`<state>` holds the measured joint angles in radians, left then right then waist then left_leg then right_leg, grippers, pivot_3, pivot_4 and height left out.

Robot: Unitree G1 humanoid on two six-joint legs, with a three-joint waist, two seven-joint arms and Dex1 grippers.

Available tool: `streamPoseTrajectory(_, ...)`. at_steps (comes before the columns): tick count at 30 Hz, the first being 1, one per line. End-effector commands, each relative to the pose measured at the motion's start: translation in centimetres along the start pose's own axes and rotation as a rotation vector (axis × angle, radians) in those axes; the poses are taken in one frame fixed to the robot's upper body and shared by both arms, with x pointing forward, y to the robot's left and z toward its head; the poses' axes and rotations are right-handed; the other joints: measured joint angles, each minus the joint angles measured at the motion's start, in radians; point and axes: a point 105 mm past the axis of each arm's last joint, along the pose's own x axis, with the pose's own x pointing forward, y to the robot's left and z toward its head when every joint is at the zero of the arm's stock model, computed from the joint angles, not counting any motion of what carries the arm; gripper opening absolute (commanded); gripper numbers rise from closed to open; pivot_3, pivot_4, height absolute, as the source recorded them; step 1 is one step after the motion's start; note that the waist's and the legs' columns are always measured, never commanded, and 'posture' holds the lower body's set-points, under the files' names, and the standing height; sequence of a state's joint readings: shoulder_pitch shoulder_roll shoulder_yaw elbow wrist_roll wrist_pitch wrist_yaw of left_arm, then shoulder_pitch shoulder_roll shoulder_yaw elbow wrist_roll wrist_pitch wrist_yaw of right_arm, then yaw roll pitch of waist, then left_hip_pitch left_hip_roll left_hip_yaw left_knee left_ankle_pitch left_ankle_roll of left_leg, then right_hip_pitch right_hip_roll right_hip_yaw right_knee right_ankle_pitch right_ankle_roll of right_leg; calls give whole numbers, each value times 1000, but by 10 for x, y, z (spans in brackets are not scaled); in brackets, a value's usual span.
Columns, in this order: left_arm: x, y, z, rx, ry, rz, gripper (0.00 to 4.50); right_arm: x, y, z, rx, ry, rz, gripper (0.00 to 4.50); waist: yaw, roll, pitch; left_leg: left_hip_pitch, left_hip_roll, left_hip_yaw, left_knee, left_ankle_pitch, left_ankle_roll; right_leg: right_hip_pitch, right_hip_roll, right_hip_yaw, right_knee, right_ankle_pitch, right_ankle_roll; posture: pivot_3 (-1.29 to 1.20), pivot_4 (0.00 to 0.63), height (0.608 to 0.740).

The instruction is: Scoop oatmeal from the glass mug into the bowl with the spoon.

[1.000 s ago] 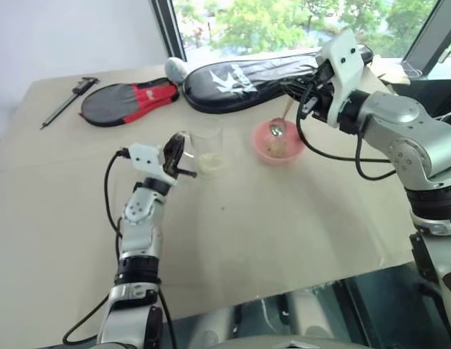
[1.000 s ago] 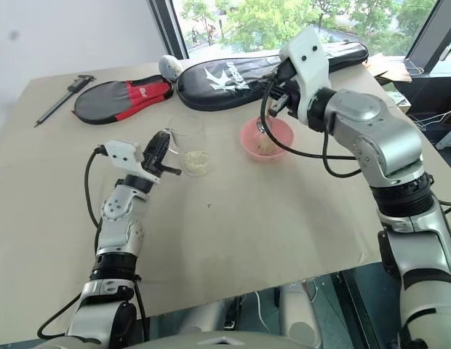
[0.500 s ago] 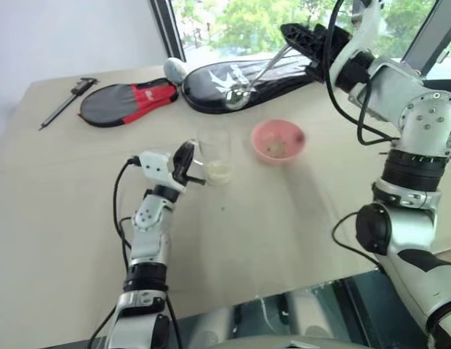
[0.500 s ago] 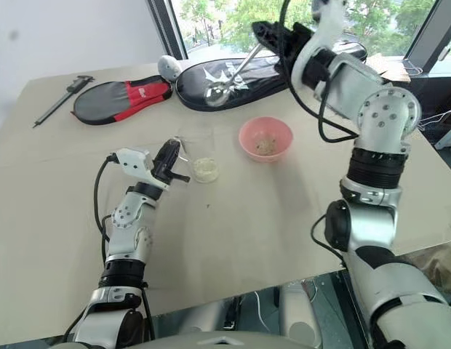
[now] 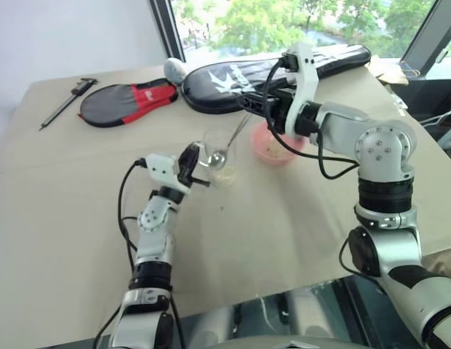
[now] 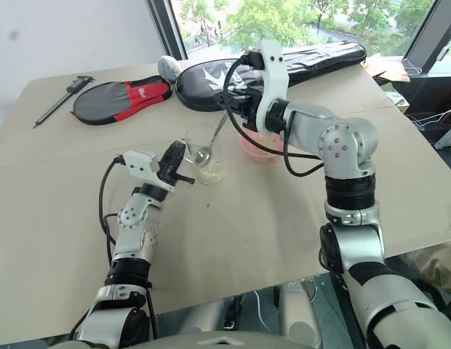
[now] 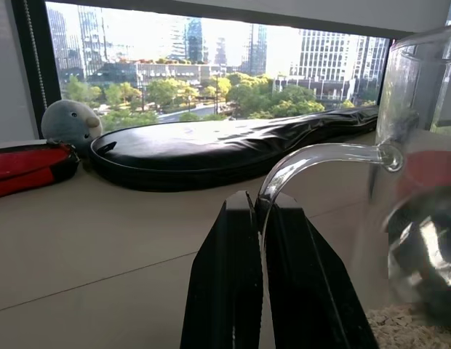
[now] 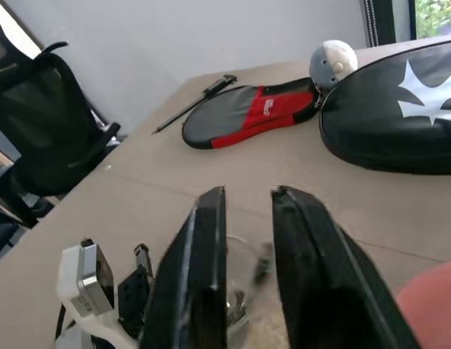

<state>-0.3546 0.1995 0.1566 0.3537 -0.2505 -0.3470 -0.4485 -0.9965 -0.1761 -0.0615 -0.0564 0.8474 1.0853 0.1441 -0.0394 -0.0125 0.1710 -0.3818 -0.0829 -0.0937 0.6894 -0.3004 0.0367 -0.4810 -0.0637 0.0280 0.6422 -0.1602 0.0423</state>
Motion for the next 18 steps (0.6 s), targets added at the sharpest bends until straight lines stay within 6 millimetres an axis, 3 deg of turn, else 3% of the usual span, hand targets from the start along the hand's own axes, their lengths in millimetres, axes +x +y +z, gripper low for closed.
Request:
streamPoseTrajectory(1, 4, 3, 12, 9, -63, 20, 0, -2, 8, 26, -61, -120, 27, 2522, 0, 0, 0, 0, 0, 0, 0, 0, 0, 0, 0, 0, 0, 0, 0, 0, 150, 740)
streamPoseTrajectory(2, 4, 4, 11, 9, -62, 21, 0, -2, 7, 28, -70, -126, 20, 2922, 0, 0, 0, 0, 0, 0, 0, 0, 0, 0, 0, 0, 0, 0, 0, 0, 150, 740)
streamPoseTrajectory(18, -1, 4, 8, 2, -62, 3, 0, -4, -1, 33, -84, -166, -9, 2922, 0, 0, 0, 0, 0, 0, 0, 0, 0, 0, 0, 0, 0, 0, 0, 0, 150, 740)
